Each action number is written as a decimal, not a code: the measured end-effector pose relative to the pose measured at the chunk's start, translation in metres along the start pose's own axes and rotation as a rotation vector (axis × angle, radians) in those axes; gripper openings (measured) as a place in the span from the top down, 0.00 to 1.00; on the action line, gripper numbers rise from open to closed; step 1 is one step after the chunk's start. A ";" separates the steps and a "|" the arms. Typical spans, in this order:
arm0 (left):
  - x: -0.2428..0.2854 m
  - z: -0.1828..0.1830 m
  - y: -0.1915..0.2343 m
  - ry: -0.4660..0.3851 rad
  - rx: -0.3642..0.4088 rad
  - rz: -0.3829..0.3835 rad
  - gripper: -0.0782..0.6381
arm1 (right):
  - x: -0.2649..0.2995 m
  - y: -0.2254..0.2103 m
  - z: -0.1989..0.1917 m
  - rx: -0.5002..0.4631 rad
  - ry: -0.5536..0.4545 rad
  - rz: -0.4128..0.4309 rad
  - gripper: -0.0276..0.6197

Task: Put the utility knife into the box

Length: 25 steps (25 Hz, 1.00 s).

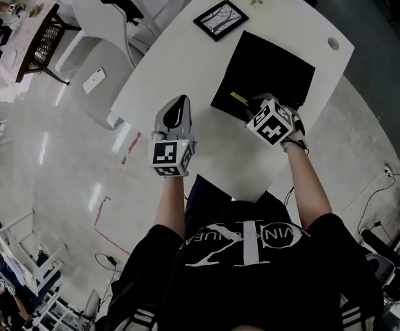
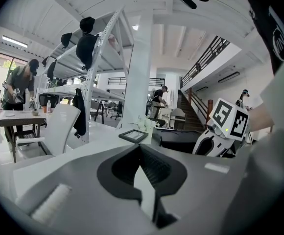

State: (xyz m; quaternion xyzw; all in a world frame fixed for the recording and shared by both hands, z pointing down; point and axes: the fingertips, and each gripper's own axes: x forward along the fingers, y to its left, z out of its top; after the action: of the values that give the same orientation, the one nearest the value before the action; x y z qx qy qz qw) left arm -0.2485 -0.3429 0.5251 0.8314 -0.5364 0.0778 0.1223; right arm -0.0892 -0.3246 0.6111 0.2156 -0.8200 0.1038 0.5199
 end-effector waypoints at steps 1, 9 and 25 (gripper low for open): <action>0.001 0.000 0.000 0.000 -0.001 -0.001 0.88 | 0.001 0.000 0.000 0.000 0.000 0.000 0.84; 0.001 -0.002 -0.002 0.002 -0.011 0.000 0.88 | 0.001 0.000 0.001 0.029 -0.017 0.007 0.84; -0.010 0.016 -0.004 -0.044 -0.022 0.031 0.88 | -0.038 -0.003 0.018 0.134 -0.169 -0.012 0.92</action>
State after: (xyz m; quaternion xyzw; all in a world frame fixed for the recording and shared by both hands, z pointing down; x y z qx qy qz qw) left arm -0.2491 -0.3370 0.5067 0.8232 -0.5525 0.0555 0.1183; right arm -0.0880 -0.3254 0.5694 0.2626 -0.8508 0.1367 0.4341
